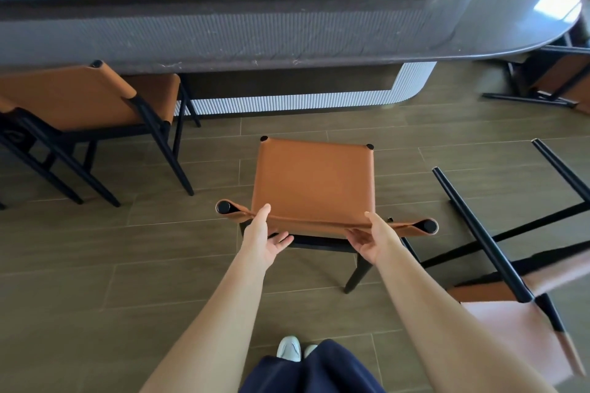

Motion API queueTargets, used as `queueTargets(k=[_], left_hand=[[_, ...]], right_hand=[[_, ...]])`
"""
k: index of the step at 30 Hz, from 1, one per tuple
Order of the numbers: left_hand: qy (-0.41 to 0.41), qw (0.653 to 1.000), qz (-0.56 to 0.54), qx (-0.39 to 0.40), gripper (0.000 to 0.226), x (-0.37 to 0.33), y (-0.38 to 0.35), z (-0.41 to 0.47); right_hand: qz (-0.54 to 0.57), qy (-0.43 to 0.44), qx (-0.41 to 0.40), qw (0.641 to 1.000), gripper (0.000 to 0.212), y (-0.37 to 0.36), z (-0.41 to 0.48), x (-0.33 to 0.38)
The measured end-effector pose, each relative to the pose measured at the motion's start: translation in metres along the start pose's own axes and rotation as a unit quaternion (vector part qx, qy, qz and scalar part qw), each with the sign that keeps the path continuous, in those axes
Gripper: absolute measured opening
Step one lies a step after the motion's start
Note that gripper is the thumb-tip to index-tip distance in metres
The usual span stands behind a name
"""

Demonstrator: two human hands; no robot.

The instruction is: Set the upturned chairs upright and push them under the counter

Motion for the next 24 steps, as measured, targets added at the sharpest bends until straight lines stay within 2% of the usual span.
queueTargets(k=[8, 12, 17, 24], left_hand=[[0.015, 0.999, 0.031, -0.021, 0.037, -0.011, -0.013, 0.028], [0.024, 1.000, 0.011, 0.010, 0.021, -0.014, -0.020, 0.031], [0.023, 1.000, 0.003, 0.003, 0.029, -0.018, -0.028, 0.034], [0.035, 0.999, 0.009, -0.012, 0.033, -0.026, -0.034, 0.035]], right_hand=[[0.004, 0.001, -0.006, 1.000, 0.041, -0.013, 0.016, 0.003], [0.025, 0.013, 0.002, 1.000, 0.042, -0.019, 0.022, 0.007], [0.034, 0.007, -0.011, 0.999, 0.037, -0.019, 0.029, 0.009], [0.014, -0.008, 0.001, 1.000, 0.046, -0.024, 0.035, 0.018]])
Point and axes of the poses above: each hand's wrist, its own z-axis towards the middle knuckle, its own y-axis out of the back of the hand, x = y × z, the point moved 4 cm from there along z, towards the middle knuckle, and after that the axes turned 1 degree about z, right-handed, at the moved point
